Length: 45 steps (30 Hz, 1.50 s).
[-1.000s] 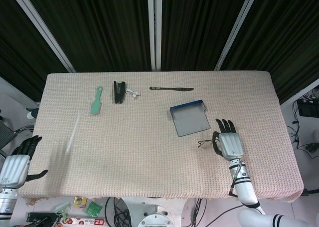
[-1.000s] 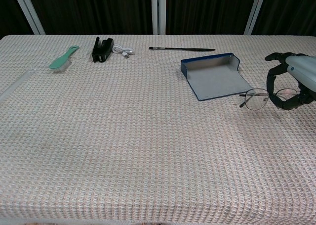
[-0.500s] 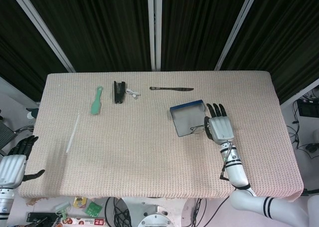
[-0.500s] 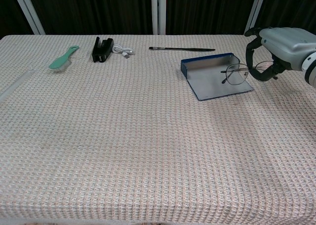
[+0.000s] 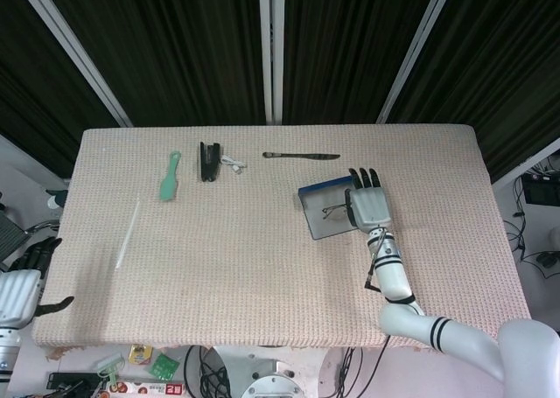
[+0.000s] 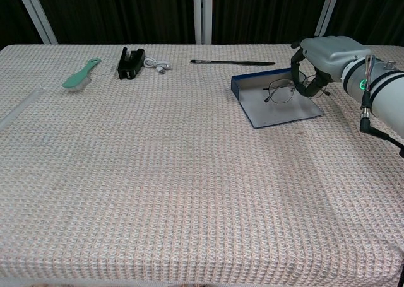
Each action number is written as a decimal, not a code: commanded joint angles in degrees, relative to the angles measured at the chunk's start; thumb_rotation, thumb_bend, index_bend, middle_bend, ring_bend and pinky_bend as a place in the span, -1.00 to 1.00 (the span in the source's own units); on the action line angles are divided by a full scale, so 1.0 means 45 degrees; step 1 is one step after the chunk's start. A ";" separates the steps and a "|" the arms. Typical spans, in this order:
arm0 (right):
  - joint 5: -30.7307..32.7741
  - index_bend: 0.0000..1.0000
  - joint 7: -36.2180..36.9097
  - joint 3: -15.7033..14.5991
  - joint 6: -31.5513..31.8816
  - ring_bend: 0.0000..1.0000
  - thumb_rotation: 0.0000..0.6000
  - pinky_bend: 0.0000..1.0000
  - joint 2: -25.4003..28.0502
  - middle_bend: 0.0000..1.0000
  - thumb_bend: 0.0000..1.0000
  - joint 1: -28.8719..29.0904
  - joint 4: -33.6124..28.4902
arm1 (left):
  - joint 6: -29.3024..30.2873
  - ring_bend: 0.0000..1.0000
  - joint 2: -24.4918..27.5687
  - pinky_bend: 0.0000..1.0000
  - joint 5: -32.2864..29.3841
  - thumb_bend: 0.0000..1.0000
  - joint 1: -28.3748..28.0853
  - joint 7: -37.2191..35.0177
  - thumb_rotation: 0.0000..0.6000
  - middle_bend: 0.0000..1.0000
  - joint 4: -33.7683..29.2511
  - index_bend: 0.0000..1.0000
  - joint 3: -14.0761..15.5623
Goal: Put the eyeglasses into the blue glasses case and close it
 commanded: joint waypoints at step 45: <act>-0.1257 -0.36 0.2192 -0.0213 -0.1055 -1.00 1.00 -1.00 -0.2792 -0.95 -0.25 0.1845 0.5345 | 0.0049 -0.84 0.0216 -0.54 -0.0309 -1.00 0.0374 -0.0600 1.00 -0.85 0.0434 -0.83 -0.0022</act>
